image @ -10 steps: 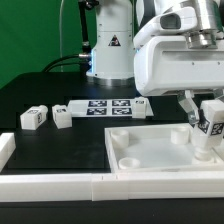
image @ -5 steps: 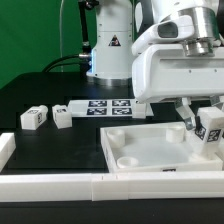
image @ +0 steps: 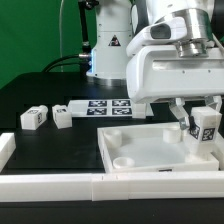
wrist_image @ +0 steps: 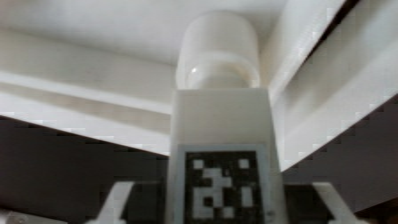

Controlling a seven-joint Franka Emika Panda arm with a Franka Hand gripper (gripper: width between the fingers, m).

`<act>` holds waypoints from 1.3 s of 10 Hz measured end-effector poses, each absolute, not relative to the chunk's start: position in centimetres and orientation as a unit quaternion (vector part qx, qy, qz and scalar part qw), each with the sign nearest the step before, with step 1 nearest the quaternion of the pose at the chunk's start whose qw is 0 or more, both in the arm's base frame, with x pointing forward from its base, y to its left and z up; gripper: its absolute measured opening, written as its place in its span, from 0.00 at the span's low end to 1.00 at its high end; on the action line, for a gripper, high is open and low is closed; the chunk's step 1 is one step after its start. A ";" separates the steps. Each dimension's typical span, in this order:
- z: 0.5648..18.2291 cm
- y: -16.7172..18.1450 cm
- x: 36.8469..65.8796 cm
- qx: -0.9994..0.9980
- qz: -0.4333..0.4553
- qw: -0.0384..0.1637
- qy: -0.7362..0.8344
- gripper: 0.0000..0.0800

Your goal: Assemble one leg

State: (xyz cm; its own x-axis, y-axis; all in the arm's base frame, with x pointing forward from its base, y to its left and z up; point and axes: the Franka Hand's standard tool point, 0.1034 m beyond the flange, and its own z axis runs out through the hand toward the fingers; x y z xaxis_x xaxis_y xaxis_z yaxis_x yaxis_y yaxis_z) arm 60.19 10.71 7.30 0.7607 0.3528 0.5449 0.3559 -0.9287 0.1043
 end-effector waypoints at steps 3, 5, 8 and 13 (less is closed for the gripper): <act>7.0 10.7 60.0 -0.940 -0.282 0.003 -0.189 0.75; 6.9 10.7 60.0 -0.941 -0.282 0.003 -0.189 0.79; 7.6 10.6 60.1 -0.942 -0.276 0.003 -0.190 0.81; 9.6 10.1 60.8 -0.948 -0.255 0.001 -0.192 0.81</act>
Offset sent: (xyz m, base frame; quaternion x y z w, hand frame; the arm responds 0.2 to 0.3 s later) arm 0.0000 0.0000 0.0000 0.0000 0.0000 0.0000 1.0000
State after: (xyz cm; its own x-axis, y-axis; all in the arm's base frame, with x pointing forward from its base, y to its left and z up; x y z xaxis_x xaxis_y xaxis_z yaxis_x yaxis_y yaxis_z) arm 60.82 10.08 9.60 0.7965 0.3632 0.4833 0.3640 -0.9264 0.0963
